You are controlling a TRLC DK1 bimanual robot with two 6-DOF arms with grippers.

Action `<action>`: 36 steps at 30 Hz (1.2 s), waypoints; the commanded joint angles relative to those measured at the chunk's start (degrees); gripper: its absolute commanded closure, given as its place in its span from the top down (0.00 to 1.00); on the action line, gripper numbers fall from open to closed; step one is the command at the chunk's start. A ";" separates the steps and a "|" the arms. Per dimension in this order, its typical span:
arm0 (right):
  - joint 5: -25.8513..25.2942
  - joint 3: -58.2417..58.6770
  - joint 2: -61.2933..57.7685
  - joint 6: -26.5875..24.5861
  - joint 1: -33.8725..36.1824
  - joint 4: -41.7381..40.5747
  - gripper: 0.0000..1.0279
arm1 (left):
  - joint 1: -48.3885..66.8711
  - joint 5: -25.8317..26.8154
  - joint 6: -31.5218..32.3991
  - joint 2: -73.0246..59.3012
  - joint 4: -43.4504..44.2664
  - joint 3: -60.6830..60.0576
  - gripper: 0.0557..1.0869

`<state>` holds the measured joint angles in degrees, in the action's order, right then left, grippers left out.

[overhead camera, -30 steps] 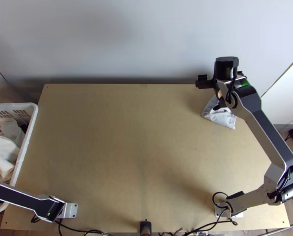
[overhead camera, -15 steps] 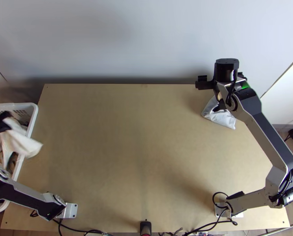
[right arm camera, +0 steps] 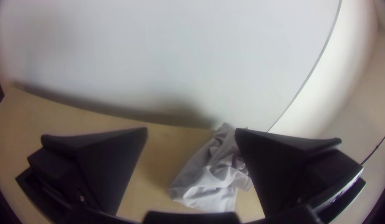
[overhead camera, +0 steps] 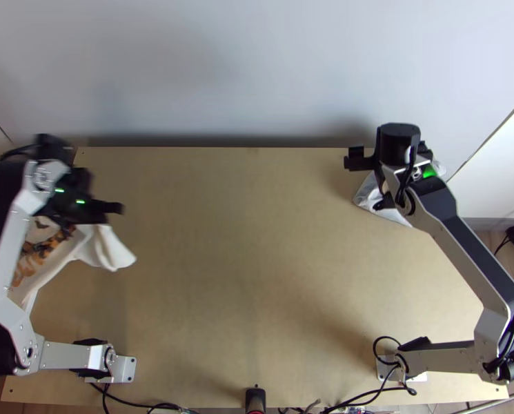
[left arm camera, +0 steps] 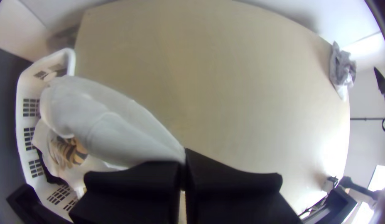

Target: Fold the t-shirt

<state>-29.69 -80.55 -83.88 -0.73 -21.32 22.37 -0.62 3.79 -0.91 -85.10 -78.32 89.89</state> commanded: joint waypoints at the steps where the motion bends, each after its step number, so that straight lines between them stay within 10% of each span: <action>1: 0.07 10.94 4.07 -0.32 0.84 -7.34 0.95 | 22.51 -3.88 7.59 -0.59 0.54 1.52 0.07; 22: 5.26 34.32 22.26 3.54 21.41 -12.97 0.93 | 54.94 -9.51 19.45 -44.98 4.94 40.98 0.07; 36: 10.44 40.65 34.04 3.11 29.85 -12.26 0.93 | 61.44 -8.98 19.80 -53.33 28.84 43.18 0.09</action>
<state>-20.86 -43.79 -55.18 2.31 5.67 9.93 58.39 -5.63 18.68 -134.61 -59.42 131.44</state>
